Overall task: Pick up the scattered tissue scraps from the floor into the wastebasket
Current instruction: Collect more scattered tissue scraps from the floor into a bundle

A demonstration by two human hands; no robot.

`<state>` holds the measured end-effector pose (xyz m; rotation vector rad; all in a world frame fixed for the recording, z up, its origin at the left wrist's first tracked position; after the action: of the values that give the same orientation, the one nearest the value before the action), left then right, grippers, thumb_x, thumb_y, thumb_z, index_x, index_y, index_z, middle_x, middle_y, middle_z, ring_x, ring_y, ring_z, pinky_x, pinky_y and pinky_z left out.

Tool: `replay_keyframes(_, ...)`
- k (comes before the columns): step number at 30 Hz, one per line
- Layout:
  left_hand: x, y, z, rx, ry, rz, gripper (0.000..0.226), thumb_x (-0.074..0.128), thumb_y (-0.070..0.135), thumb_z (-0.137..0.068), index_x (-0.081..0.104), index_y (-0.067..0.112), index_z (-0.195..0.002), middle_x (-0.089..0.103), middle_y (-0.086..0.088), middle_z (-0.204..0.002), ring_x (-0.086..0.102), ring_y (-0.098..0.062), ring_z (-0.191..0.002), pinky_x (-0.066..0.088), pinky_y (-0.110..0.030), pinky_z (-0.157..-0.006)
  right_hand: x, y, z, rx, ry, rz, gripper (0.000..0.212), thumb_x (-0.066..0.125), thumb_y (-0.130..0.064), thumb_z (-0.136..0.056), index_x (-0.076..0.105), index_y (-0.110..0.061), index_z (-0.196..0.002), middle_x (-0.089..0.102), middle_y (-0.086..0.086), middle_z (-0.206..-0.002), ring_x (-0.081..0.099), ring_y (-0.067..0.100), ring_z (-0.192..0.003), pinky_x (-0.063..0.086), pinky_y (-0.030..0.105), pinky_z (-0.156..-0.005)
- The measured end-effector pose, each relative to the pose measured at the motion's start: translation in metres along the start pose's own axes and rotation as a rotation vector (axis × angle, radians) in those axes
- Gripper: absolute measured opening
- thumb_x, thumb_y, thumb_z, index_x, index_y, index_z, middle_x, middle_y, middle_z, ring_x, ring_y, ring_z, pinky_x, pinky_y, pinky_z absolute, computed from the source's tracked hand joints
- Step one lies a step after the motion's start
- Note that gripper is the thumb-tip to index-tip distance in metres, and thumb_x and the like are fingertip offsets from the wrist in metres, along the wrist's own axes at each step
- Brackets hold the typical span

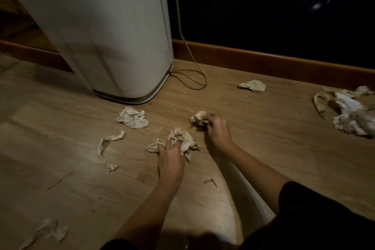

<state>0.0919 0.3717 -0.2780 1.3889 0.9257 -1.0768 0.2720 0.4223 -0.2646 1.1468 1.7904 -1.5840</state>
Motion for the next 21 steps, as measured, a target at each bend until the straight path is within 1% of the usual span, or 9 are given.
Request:
replay_keyframes(3, -0.003, -0.01, -0.01, 0.036, 0.015, 0.02, 0.038, 0.059, 0.017, -0.086, 0.051, 0.017, -0.124, 0.053, -0.011, -0.123, 0.042, -0.028, -0.112, 0.044, -0.035, -0.087, 0.025, -0.005, -0.031, 0.007, -0.106, 0.088, 0.026, 0.061, -0.005, -0.081, 0.068, -0.018, -0.102, 0.065, 0.006, -0.111, 0.055, 0.032, -0.103, 0.048, 0.038, -0.082)
replay_keyframes(5, -0.006, -0.014, -0.016, 0.047, 0.02, 0.032, 0.037, 0.059, 0.015, -0.085, 0.054, 0.016, -0.122, 0.055, -0.013, -0.12, 0.043, -0.028, -0.11, 0.043, -0.035, -0.086, 0.042, -0.011, -0.026, -0.009, -0.184, 0.159, 0.024, 0.058, -0.009, -0.087, 0.065, -0.015, -0.109, 0.06, 0.009, -0.116, 0.046, 0.032, -0.108, 0.045, 0.039, -0.082)
replay_keyframes(6, -0.007, -0.014, -0.019, 0.049, 0.02, 0.041, 0.035, 0.059, 0.015, -0.085, 0.055, 0.015, -0.12, 0.056, -0.014, -0.118, 0.044, -0.029, -0.109, 0.043, -0.036, -0.085, 0.044, -0.014, -0.019, -0.025, -0.183, 0.172, 0.023, 0.057, -0.01, -0.088, 0.064, -0.013, -0.109, 0.06, 0.011, -0.116, 0.044, 0.031, -0.109, 0.043, 0.039, -0.082)
replay_keyframes(10, -0.017, -0.014, -0.029, -0.004, 0.045, 0.131, 0.028, 0.059, 0.013, -0.084, 0.061, 0.011, -0.112, 0.062, -0.016, -0.108, 0.052, -0.03, -0.1, 0.045, -0.036, -0.077, 0.026, -0.019, 0.023, -0.158, -0.074, 0.16, 0.021, 0.066, -0.015, -0.082, 0.066, -0.01, -0.103, 0.064, 0.012, -0.108, 0.048, 0.03, -0.102, 0.044, 0.04, -0.077)
replay_keyframes(12, -0.023, -0.008, -0.035, -0.022, 0.065, 0.166, 0.024, 0.06, 0.012, -0.084, 0.063, 0.009, -0.108, 0.063, -0.016, -0.104, 0.056, -0.03, -0.094, 0.047, -0.036, -0.074, 0.014, -0.005, 0.035, -0.143, -0.056, 0.098, 0.02, 0.067, -0.014, -0.082, 0.067, -0.012, -0.101, 0.066, 0.01, -0.105, 0.049, 0.028, -0.097, 0.044, 0.039, -0.076)
replay_keyframes(14, -0.03, 0.006, -0.041, -0.016, 0.085, 0.202, 0.021, 0.06, 0.013, -0.084, 0.065, 0.008, -0.103, 0.065, -0.016, -0.098, 0.059, -0.029, -0.087, 0.048, -0.036, -0.071, -0.006, 0.013, 0.041, -0.083, -0.015, -0.008, 0.018, 0.068, -0.013, -0.081, 0.07, -0.011, -0.098, 0.069, 0.011, -0.101, 0.052, 0.03, -0.091, 0.042, 0.035, -0.074)
replay_keyframes(16, -0.034, 0.032, -0.049, 0.03, 0.085, 0.248, 0.019, 0.061, 0.014, -0.082, 0.066, 0.009, -0.1, 0.068, -0.015, -0.091, 0.061, -0.028, -0.081, 0.05, -0.036, -0.068, -0.034, 0.031, 0.047, -0.039, 0.028, -0.067, 0.021, 0.062, -0.006, -0.078, 0.071, -0.009, -0.096, 0.071, 0.013, -0.097, 0.055, 0.034, -0.087, 0.041, 0.034, -0.073)
replay_keyframes(18, -0.036, 0.071, -0.057, 0.085, 0.071, 0.295, 0.02, 0.061, 0.013, -0.081, 0.066, 0.009, -0.1, 0.069, -0.016, -0.087, 0.063, -0.029, -0.078, 0.051, -0.035, -0.066, -0.068, 0.048, 0.052, 0.001, 0.07, -0.073, 0.034, 0.054, 0.003, -0.071, 0.07, -0.006, -0.099, 0.07, 0.015, -0.098, 0.056, 0.035, -0.089, 0.044, 0.036, -0.076)
replay_keyframes(21, -0.04, 0.156, -0.063, 0.233, 0.049, 0.357, 0.025, 0.061, 0.013, -0.078, 0.066, 0.009, -0.102, 0.069, -0.017, -0.09, 0.063, -0.031, -0.082, 0.05, -0.035, -0.069, -0.139, 0.073, 0.055, 0.038, 0.182, -0.026, 0.039, 0.055, 0.011, -0.069, 0.07, -0.006, -0.101, 0.069, 0.016, -0.1, 0.058, 0.035, -0.091, 0.047, 0.037, -0.079)
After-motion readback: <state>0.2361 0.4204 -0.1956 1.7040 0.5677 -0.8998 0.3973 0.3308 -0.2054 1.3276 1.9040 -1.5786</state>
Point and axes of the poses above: each hand's wrist, its own z-axis away from the middle knuckle, its own x-axis out of the palm, y = z × x, the point moved 10 cm from there along -z, towards the middle knuckle
